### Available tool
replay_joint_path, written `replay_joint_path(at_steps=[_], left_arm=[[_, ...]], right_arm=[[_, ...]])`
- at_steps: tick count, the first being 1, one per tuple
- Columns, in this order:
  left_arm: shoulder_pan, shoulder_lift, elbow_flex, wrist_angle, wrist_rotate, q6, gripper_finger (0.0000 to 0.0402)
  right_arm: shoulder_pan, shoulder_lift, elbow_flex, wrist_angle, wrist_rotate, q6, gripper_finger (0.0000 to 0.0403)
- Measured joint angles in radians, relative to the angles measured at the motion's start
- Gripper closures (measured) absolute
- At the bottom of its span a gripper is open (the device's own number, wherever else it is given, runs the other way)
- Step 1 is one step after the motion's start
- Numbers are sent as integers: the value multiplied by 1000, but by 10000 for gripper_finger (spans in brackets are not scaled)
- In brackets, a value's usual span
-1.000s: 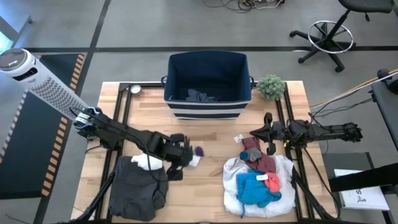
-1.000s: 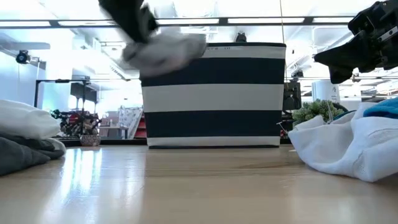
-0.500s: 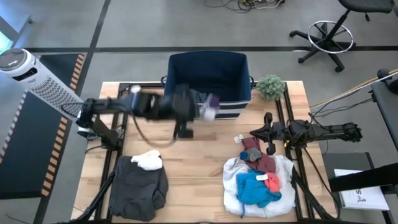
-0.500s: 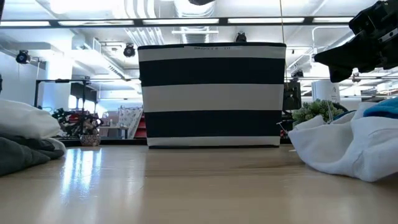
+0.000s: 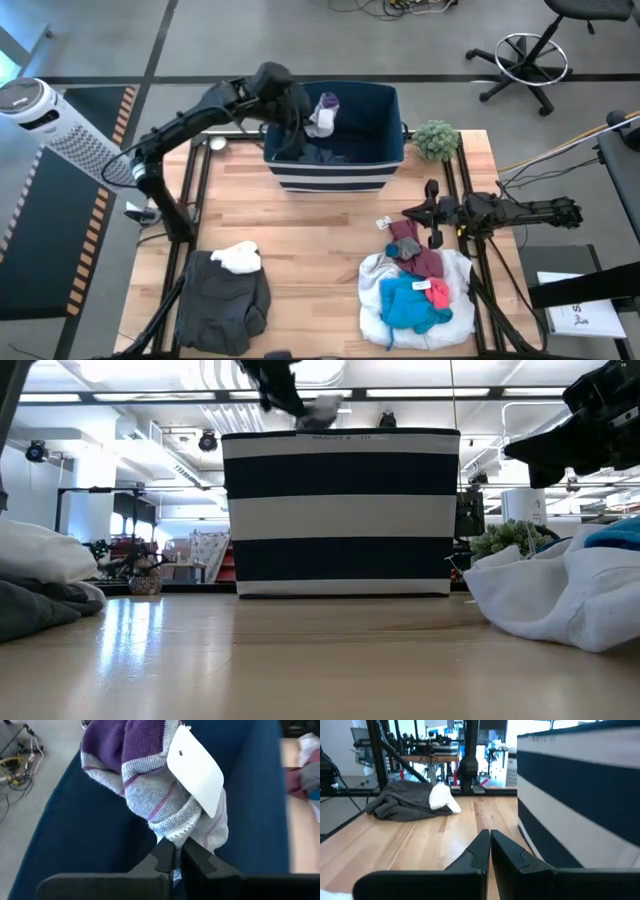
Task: Sort clothes
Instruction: Put the gray and purple socks into the laundry organizer, then put the gray and blue socks into the laundry organizer
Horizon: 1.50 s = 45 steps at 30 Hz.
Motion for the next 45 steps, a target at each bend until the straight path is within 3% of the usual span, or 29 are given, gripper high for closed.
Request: replay_joint_path(at_steps=[5, 13, 16, 19, 23, 29, 33, 37, 45], left_arm=[[21, 37, -26, 46, 2, 5, 360], [-4, 41, -35, 100, 2, 5, 247], [-23, 20, -43, 96, 1, 5, 227], [-65, -16, -68, 94, 0, 5, 244], [-152, -76, -144, 137, -2, 30, 305], [-242, -247, -384, 240, -33, 44, 394], [-251, -400, -615, 362, -37, -29, 393], [-270, -574, -870, 590, 7, -81, 400], [-337, -824, -1272, 1007, 33, -191, 401]], right_arm=[[0, 0, 0, 49, 0, -7, 403], [0, 0, 1, 161, 1, -7, 403], [0, 0, 1, 184, 1, -8, 403], [0, 0, 1, 180, 1, -6, 403], [0, 0, 1, 180, 1, 17, 403], [0, 4, 32, 138, 1, 20, 403], [0, 31, 101, 66, 1, 27, 403], [0, 94, 189, -48, 1, 23, 403], [0, 327, 379, -347, 0, 107, 403]])
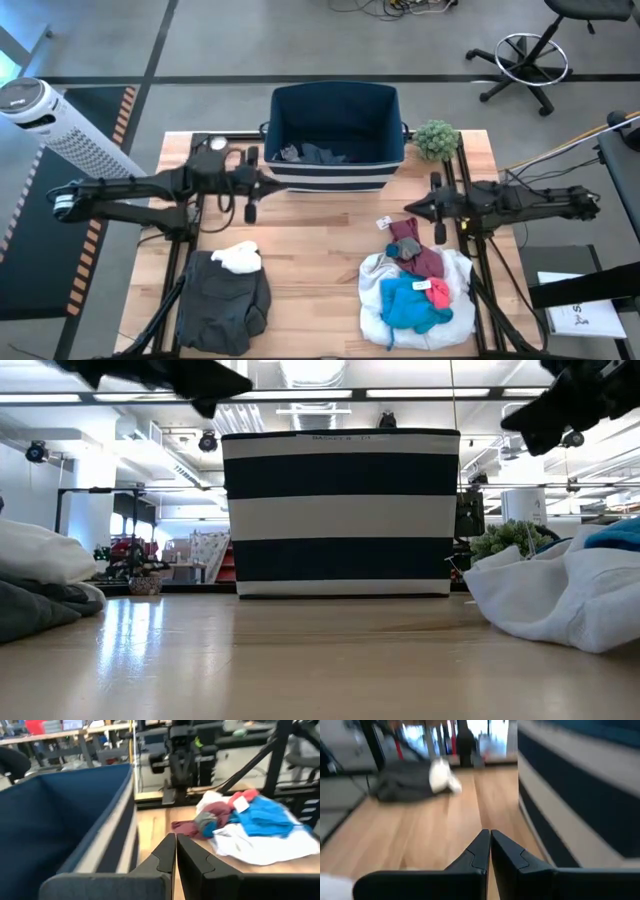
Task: Sort clothes
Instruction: Put the gray and blue socks into the laundry organizer
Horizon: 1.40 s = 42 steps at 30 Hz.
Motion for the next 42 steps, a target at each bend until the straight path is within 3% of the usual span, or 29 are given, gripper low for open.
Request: replay_joint_path(at_steps=[6, 12, 20, 29, 35, 38, 42], left_arm=[[-61, -80, -146, 158, 0, -27, 401], [-130, -66, -219, 227, 1, -34, 399], [-170, 19, -230, 253, 2, -105, 369], [-176, 77, -213, 310, 2, -95, 306], [-176, 103, -206, 317, 2, -92, 260], [-176, 122, -204, 339, 1, -62, 251], [-176, 137, -204, 359, -1, -56, 254]], right_arm=[[0, 179, 125, -213, -63, 52, 389], [3, 341, 182, -265, -195, 89, 318], [7, 540, 194, -343, -270, 139, 213], [60, 721, 194, -377, -273, 151, 153], [70, 837, 194, -376, -274, 204, 170], [71, 885, 195, -375, -275, 212, 208], [71, 915, 198, -375, -277, 204, 289]])
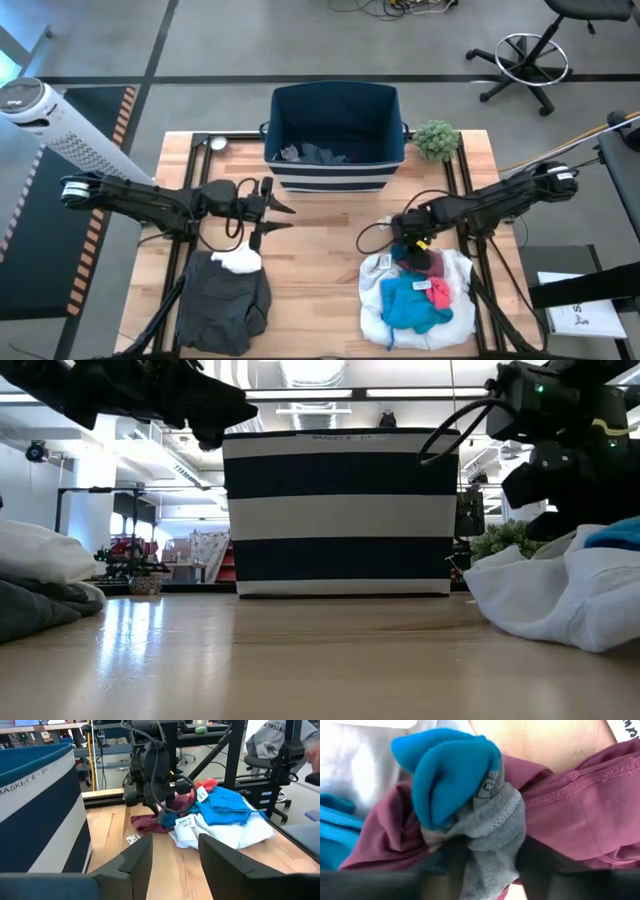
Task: Sort clothes
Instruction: Put the gray and blue socks into the laundry organizer
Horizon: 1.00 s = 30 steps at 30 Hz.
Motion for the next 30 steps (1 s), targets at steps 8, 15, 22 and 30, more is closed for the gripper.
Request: replay_joint_path(at_steps=[8, 15, 22, 30], left_arm=[[0, -4, 0, 32, -6, 39, 302], [0, -4, 0, 53, -6, 41, 328], [0, -3, 0, 67, -6, 59, 323], [0, -4, 0, 67, -6, 91, 324]], right_arm=[[0, -33, 127, -77, 19, -22, 386], [0, -46, 301, -91, 19, -83, 374], [-5, -26, 535, -79, 236, -205, 381], [-110, 59, 835, -28, 465, -387, 378]])
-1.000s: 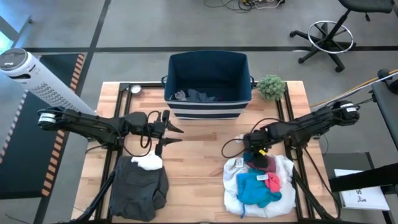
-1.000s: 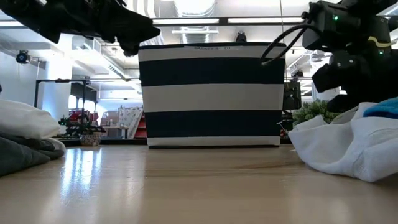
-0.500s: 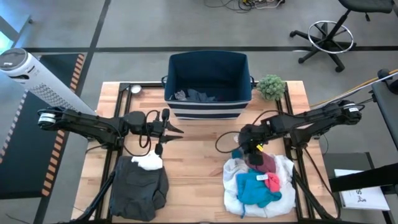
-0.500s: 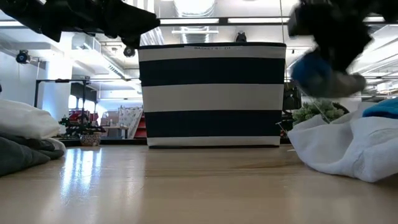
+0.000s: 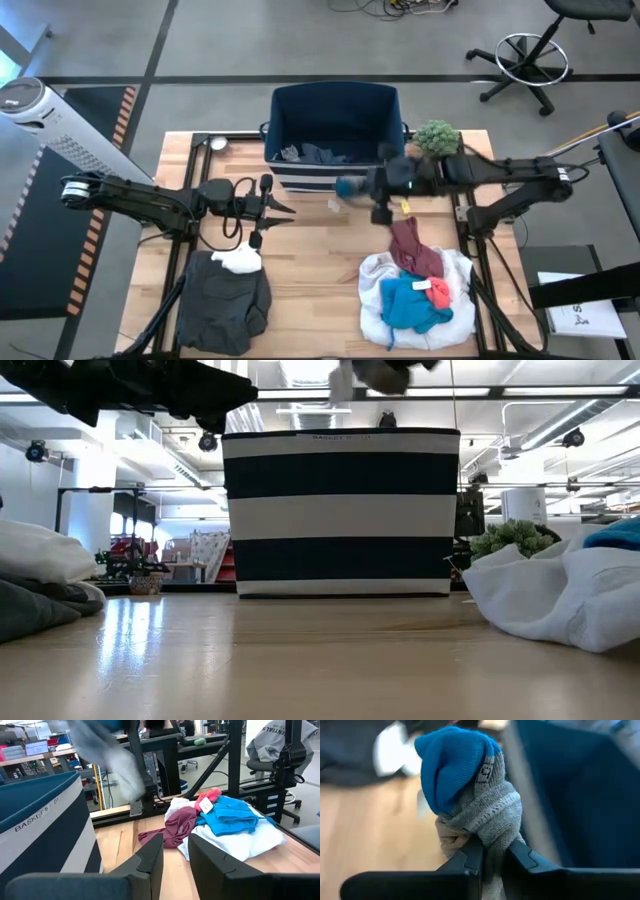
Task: Sort clothes
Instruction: Put the gray and blue socks into the laundry organizer, then put the red shirt into the laundry organizer
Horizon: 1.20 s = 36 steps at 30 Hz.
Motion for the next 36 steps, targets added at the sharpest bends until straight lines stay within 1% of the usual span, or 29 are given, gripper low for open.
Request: replay_joint_path(at_steps=[5, 10, 13, 17, 21, 24, 27, 29, 31, 33, 36], left_arm=[[0, 0, 0, 0, 0, 4, 325], [0, 0, 0, -4, 0, 12, 324], [1, 0, 0, -3, 0, 12, 325], [1, 1, 0, -4, 0, 30, 324], [1, 0, 0, -5, 0, 73, 324], [1, -1, 0, -3, 0, 75, 324], [1, -1, 0, -4, 0, 72, 324], [1, 0, 0, -4, 0, 72, 324], [1, -1, 0, -4, 0, 76, 325], [1, -3, 0, -2, -1, 77, 325], [1, -4, 0, -3, -1, 82, 325]], right_arm=[[-150, 84, 175, 15, 6, -84, 378], [-300, 187, 288, -2, -12, -114, 361], [-363, 249, 345, -22, -11, -107, 343], [-409, 323, 430, -103, -12, -107, 302], [-418, 386, 531, -220, -12, -93, 246], [-415, 411, 587, -306, -12, -95, 204], [-408, 410, 607, -353, -13, -129, 176], [-401, 398, 607, -364, -13, -128, 172], [-400, 369, 598, -397, -15, -120, 181], [-395, 329, 582, -423, -24, -104, 198], [-379, 252, 519, -465, -84, -69, 229]])
